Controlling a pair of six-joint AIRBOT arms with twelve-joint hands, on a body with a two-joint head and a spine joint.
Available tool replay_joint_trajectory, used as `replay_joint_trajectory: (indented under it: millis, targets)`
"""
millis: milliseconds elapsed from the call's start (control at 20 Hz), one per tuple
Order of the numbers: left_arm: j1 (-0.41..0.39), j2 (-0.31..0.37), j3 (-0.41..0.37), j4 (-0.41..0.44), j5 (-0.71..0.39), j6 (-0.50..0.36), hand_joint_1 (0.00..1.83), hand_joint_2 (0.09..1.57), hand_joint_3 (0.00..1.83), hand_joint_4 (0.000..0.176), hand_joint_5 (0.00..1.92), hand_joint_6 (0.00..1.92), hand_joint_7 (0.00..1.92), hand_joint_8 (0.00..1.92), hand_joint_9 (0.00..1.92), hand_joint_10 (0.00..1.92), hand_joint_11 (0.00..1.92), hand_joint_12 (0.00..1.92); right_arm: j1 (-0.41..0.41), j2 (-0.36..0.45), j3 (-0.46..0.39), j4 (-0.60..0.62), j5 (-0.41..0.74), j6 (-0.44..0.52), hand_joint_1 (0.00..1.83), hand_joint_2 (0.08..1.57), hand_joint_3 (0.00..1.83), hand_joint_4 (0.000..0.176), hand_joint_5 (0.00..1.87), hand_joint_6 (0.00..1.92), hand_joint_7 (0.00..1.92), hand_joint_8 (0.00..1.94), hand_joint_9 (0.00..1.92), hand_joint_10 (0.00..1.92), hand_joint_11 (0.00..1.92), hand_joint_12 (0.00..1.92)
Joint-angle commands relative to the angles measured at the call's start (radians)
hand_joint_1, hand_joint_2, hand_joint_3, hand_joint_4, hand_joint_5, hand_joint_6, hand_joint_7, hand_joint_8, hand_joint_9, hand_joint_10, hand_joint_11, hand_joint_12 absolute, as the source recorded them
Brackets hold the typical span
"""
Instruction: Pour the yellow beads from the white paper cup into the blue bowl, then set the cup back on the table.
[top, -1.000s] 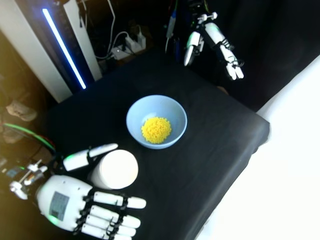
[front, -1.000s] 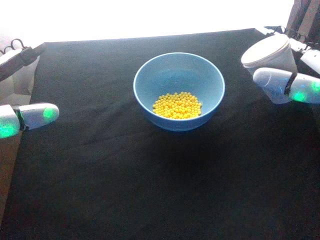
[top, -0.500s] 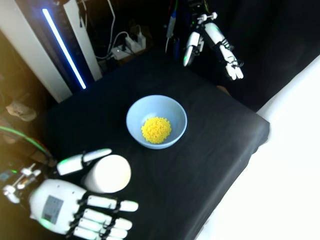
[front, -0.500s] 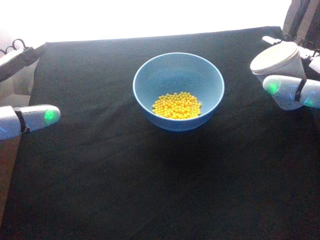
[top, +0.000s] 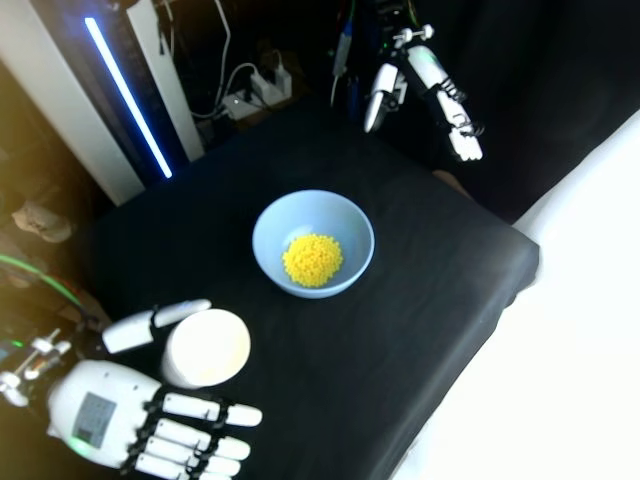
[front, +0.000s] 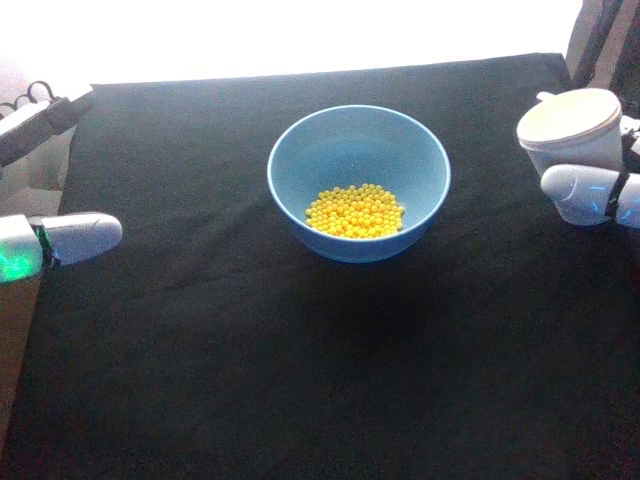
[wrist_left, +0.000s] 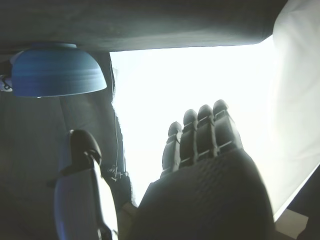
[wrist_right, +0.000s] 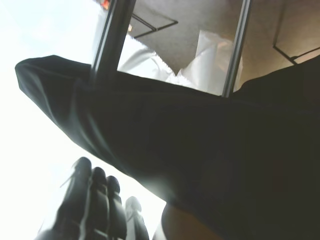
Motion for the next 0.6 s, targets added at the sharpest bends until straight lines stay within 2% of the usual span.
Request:
replay_joint_trajectory:
  millis: [0, 100, 150, 300, 350, 500, 550]
  targets:
    - [-0.004, 0.001, -0.001, -0.011, -0.123, -0.008, 0.58, 0.94, 0.00, 0.079, 0.12, 0.00, 0.15, 0.00, 0.10, 0.01, 0.04, 0.03, -0.004, 0.011, -0.001, 0.019, 0.090, -0.002, 0.00, 0.95, 0.00, 0.176, 0.00, 0.00, 0.00, 0.00, 0.00, 0.00, 0.00, 0.00]
    - [-0.004, 0.001, -0.001, -0.010, -0.123, -0.008, 0.60, 0.95, 0.00, 0.082, 0.12, 0.00, 0.14, 0.00, 0.09, 0.01, 0.03, 0.02, -0.012, 0.024, -0.014, 0.019, 0.089, -0.001, 0.00, 0.96, 0.00, 0.176, 0.00, 0.00, 0.00, 0.00, 0.00, 0.00, 0.00, 0.00]
    - [-0.004, 0.001, -0.001, -0.009, -0.123, -0.008, 0.60, 0.94, 0.00, 0.090, 0.12, 0.00, 0.16, 0.01, 0.10, 0.01, 0.03, 0.02, -0.016, 0.033, -0.022, 0.019, 0.089, -0.001, 0.00, 0.96, 0.00, 0.176, 0.00, 0.00, 0.00, 0.00, 0.00, 0.00, 0.00, 0.00]
    - [-0.004, 0.000, -0.001, -0.008, -0.124, -0.008, 0.60, 0.94, 0.00, 0.070, 0.13, 0.00, 0.17, 0.01, 0.07, 0.00, 0.00, 0.01, -0.020, 0.054, -0.040, 0.016, 0.090, -0.002, 0.00, 0.98, 0.01, 0.176, 0.00, 0.00, 0.00, 0.00, 0.00, 0.00, 0.00, 0.00]
    - [-0.004, -0.001, -0.001, -0.008, -0.124, -0.008, 0.64, 0.94, 0.00, 0.077, 0.12, 0.00, 0.16, 0.00, 0.05, 0.00, 0.00, 0.00, -0.022, 0.059, -0.044, 0.016, 0.090, -0.002, 0.03, 0.98, 0.01, 0.176, 0.00, 0.00, 0.00, 0.00, 0.00, 0.00, 0.00, 0.00]
    - [-0.004, -0.001, -0.001, -0.008, -0.125, -0.008, 0.65, 0.94, 0.00, 0.083, 0.13, 0.00, 0.17, 0.00, 0.05, 0.00, 0.00, 0.00, -0.029, 0.070, -0.055, 0.016, 0.090, -0.002, 0.09, 0.95, 0.00, 0.176, 0.00, 0.00, 0.00, 0.00, 0.00, 0.00, 0.00, 0.00]
    - [-0.004, -0.002, -0.001, -0.008, -0.126, -0.008, 0.65, 0.94, 0.00, 0.105, 0.13, 0.00, 0.17, 0.01, 0.04, 0.00, 0.00, 0.00, -0.031, 0.072, -0.057, 0.015, 0.090, -0.002, 0.15, 0.93, 0.00, 0.176, 0.00, 0.00, 0.00, 0.00, 0.00, 0.00, 0.00, 0.00]
